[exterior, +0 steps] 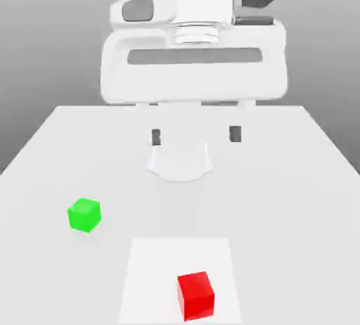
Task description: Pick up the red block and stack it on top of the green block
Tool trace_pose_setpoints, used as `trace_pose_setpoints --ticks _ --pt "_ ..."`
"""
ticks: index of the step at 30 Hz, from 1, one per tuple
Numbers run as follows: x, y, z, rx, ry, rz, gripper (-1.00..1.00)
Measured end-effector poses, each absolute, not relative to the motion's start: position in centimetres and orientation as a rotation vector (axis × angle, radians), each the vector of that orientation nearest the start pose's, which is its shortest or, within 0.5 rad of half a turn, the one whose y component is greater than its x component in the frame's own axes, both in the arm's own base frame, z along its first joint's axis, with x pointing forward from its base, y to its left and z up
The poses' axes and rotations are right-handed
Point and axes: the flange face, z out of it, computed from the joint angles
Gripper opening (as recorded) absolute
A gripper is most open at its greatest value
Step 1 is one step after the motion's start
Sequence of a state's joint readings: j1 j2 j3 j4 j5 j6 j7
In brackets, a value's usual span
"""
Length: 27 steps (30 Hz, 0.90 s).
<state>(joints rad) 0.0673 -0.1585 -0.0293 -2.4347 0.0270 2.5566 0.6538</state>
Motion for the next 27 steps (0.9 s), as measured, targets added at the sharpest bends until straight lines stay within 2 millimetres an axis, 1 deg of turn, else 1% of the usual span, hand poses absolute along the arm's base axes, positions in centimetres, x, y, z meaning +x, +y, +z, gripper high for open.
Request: trace_pose_setpoints --ticks 4,9,14,15,20,21,22,24,27 --pt "49.0 2.3 31.5 -2.928 0.903 -0.228 0.0" --pt "47.2 2.5 22.2 -3.011 0.861 -0.033 0.0" --pt "46.9 2.5 15.5 -3.023 0.854 -0.001 0.0" --pt "46.8 2.5 14.7 -3.023 0.854 -0.001 -1.0" --pt "46.8 2.5 14.7 -3.024 0.854 0.0 -1.0" --pt "46.8 2.5 14.4 -3.024 0.854 0.0 -1.0" --pt "46.8 2.5 14.8 -3.024 0.854 0.0 -1.0" --pt "46.9 2.5 16.7 -3.024 0.853 0.0 -1.0" --pt "46.8 2.4 20.3 -3.026 0.849 -0.001 -1.0"
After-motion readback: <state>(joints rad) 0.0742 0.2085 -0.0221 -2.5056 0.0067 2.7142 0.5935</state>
